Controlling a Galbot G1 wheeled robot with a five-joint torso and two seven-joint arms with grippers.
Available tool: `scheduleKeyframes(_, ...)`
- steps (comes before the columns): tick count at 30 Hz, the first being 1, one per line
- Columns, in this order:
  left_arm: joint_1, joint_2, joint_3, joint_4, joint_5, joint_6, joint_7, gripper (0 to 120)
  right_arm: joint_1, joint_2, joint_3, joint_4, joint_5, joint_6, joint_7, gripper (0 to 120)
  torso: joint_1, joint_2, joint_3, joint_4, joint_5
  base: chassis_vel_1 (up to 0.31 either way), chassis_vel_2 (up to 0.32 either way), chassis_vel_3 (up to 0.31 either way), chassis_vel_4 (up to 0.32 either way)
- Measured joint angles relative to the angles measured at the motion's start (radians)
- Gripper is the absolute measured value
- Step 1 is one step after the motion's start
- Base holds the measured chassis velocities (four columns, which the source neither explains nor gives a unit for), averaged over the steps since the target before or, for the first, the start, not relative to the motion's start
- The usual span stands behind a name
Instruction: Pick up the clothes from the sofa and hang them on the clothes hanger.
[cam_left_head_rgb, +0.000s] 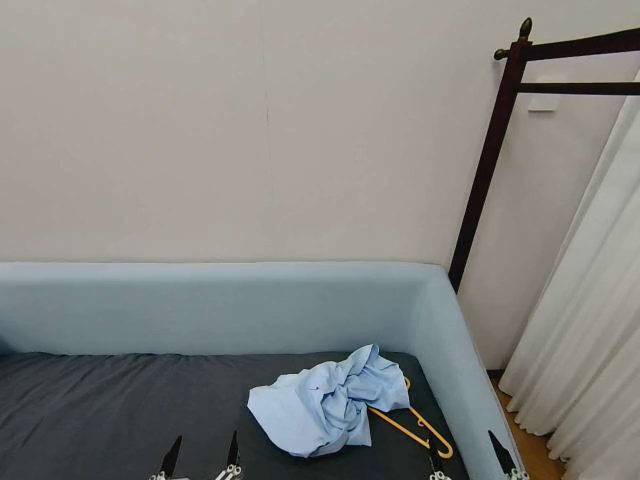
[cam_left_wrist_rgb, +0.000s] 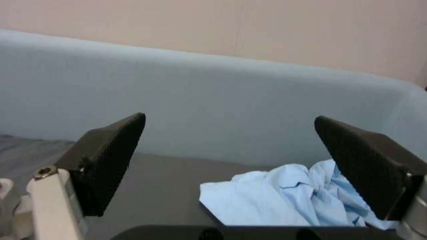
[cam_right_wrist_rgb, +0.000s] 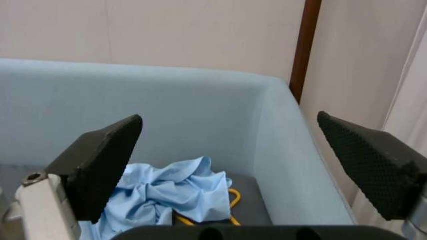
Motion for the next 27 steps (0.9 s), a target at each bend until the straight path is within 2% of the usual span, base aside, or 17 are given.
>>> scheduleKeyframes(12, -0.002, -0.011, 0.005, 0.011, -0.013, -0.022, 0.006, 100, 0.009, -0.013, -0.005, -0.009, 0.009, -0.012, -0.001, 100, 0.000, 0.000, 0.000, 0.0000, 0.0000, 0.000, 0.000, 0.000, 0.000)
scheduleKeyframes(17, -0.001, 0.009, 0.000, 0.025, -0.024, -0.034, 0.008, 100, 0.016, -0.021, -0.027, -0.006, 0.039, -0.043, 0.002, 100, 0.000, 0.000, 0.000, -0.0001, 0.0000, 0.000, 0.000, 0.000, 0.000)
scheduleKeyframes(24, -0.029, 0.034, 0.008, 0.097, -0.046, -0.034, 0.007, 100, 0.051, -0.064, -0.053, 0.013, 0.152, -0.213, 0.032, 100, 0.000, 0.000, 0.000, 0.0001, 0.0001, 0.000, 0.000, 0.000, 0.000)
scheduleKeyframes(25, -0.033, 0.037, 0.017, 0.111, -0.048, -0.034, 0.008, 100, 0.064, -0.087, -0.056, 0.013, 0.207, -0.269, 0.040, 100, 0.000, 0.000, 0.000, -0.0009, -0.0003, 0.000, 0.000, 0.000, 0.000)
scheduleKeyframes(26, -0.033, 0.037, 0.017, 0.111, -0.048, -0.034, 0.008, 100, 0.064, -0.087, -0.056, 0.013, 0.207, -0.269, 0.040, 100, 0.000, 0.000, 0.000, -0.0009, -0.0003, 0.000, 0.000, 0.000, 0.000)
scheduleKeyframes(27, -0.026, 0.035, 0.019, 0.120, -0.050, -0.040, 0.008, 100, 0.099, -0.133, -0.069, 0.000, 0.278, -0.337, 0.051, 100, 0.000, 0.000, 0.000, -0.0006, 0.0000, 0.000, 0.000, 0.000, 0.000)
